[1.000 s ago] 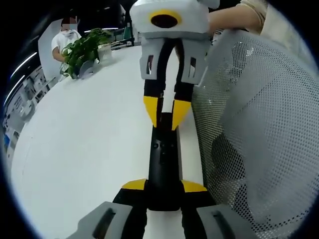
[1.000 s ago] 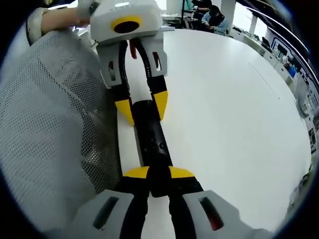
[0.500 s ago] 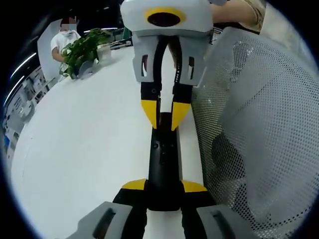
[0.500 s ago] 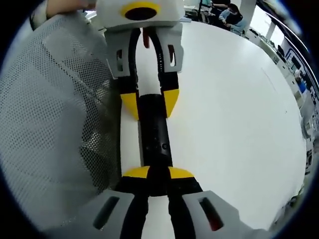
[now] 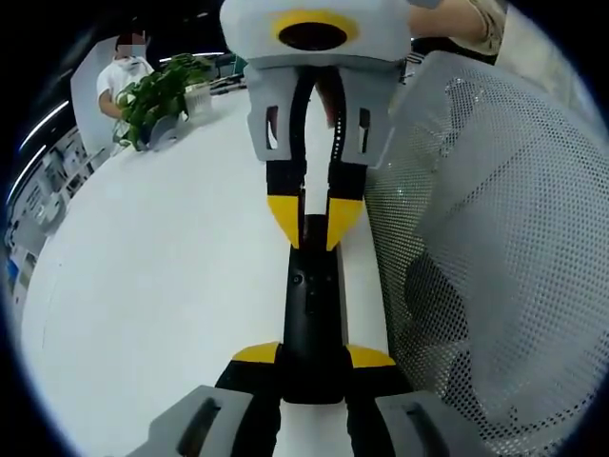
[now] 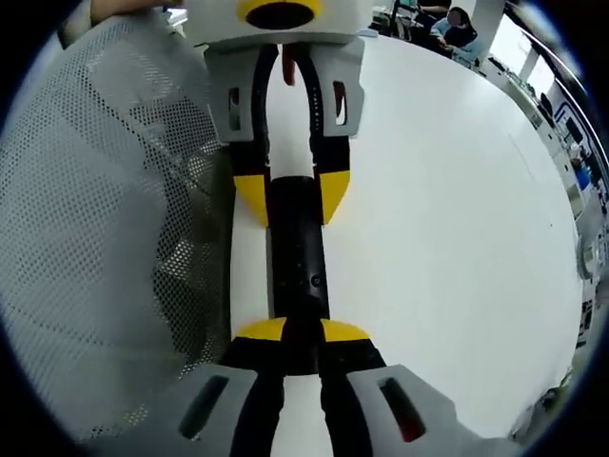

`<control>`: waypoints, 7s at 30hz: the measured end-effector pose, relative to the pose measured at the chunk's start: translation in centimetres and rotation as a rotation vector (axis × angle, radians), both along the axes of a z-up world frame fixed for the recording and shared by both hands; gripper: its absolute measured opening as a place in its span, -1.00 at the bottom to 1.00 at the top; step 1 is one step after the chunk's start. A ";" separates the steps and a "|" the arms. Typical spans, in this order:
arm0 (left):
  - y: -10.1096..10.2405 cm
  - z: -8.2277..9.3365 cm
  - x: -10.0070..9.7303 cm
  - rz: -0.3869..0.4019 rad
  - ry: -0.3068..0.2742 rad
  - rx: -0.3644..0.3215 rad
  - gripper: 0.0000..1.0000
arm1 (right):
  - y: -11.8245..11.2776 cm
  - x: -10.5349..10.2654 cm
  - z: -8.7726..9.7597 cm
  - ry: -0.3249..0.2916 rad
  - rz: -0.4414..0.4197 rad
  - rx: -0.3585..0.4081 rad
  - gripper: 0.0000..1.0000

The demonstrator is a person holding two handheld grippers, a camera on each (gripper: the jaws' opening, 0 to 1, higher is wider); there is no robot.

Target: Press the specified remote control buttons in sequence, fully releasing each button before pressing the next.

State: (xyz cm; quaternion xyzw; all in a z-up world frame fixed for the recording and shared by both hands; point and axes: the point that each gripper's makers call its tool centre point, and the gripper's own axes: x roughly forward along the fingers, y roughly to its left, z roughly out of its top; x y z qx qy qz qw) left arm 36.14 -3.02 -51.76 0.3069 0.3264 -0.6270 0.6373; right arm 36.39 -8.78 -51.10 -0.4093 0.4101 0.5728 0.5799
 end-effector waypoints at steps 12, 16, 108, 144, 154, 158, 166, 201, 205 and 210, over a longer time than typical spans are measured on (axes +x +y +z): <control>0.0 0.0 0.0 -0.001 0.001 -0.004 -0.51 | 0.0 0.2 0.2 0.014 -0.157 0.128 -0.80; 0.0 0.0 0.0 -0.002 0.001 -0.004 -0.51 | 0.7 0.0 0.2 -0.013 -0.116 0.122 -0.82; -0.1 0.1 0.0 0.000 0.015 -0.027 -0.51 | 1.4 0.1 0.0 -0.123 0.130 0.013 -1.00; 0.0 0.1 -0.1 -0.004 0.009 -0.027 -0.51 | 0.7 0.0 0.1 -0.071 0.032 0.096 -1.00; 0.0 0.1 -0.1 -0.004 0.012 -0.028 -0.51 | 0.7 0.0 0.0 -0.098 0.041 0.047 -1.00; 0.0 0.1 -0.2 -0.004 0.011 -0.027 -0.51 | 0.6 0.1 0.1 -0.081 0.021 0.081 -1.00; 0.0 0.1 -0.2 -0.002 0.011 -0.031 -0.51 | 0.4 -0.1 0.2 -0.055 0.009 0.093 -1.00; 0.0 0.1 -0.1 0.001 0.016 -0.036 -0.51 | -1.0 0.1 0.1 -0.045 -0.107 0.119 -1.00; 0.0 0.1 -0.1 0.002 0.016 -0.037 -0.51 | -0.9 0.0 0.2 -0.032 -0.126 0.133 -0.99; 0.0 0.1 -0.1 0.002 0.018 -0.041 -0.51 | -0.6 0.2 0.3 -0.043 -0.120 0.134 -0.91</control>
